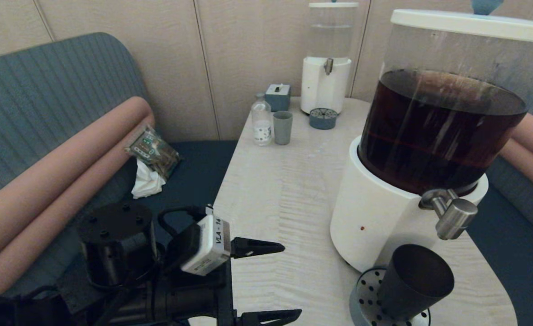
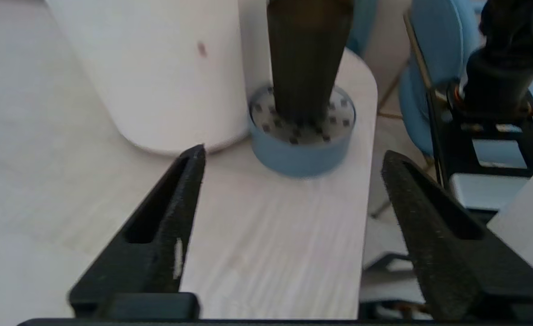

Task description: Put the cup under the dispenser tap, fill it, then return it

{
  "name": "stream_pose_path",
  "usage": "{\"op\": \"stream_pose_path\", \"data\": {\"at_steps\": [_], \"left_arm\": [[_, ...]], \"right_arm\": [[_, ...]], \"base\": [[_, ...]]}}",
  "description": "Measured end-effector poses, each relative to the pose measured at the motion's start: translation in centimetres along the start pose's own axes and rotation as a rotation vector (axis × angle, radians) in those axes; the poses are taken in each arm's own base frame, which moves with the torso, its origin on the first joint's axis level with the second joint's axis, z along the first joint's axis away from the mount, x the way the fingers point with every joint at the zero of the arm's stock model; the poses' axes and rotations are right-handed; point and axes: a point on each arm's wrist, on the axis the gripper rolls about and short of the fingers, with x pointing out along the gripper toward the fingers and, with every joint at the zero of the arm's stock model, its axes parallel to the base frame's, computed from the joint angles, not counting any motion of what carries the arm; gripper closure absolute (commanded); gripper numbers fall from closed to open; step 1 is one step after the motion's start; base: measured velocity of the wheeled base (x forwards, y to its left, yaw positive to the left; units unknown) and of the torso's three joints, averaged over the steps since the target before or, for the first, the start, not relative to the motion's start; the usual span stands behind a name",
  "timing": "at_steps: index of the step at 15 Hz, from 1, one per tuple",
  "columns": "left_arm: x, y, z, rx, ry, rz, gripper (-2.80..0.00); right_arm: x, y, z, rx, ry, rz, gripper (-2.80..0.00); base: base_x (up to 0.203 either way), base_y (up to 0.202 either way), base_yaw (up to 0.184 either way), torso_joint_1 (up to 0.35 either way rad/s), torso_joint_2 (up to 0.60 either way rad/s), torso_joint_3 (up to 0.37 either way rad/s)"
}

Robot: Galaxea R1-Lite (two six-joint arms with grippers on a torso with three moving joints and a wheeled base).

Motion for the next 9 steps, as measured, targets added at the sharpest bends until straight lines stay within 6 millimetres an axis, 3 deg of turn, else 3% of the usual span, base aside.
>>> {"op": "stream_pose_path", "data": {"at_steps": [4, 9], "left_arm": [[1.6, 0.0, -0.8, -0.122, 0.017, -0.051, -2.8], [6.1, 0.7, -0.4, -0.077, -0.065, -0.149, -2.8]], "right_arm": [[0.0, 0.0, 0.0, 0.0, 0.0, 0.0, 0.0], [0.0, 0.0, 0.0, 0.0, 0.001, 0.0, 0.0]], "base": [[0.0, 0.0, 0.0, 0.0, 0.0, 0.0], [0.0, 0.0, 0.0, 0.0, 0.0, 0.0]]}}
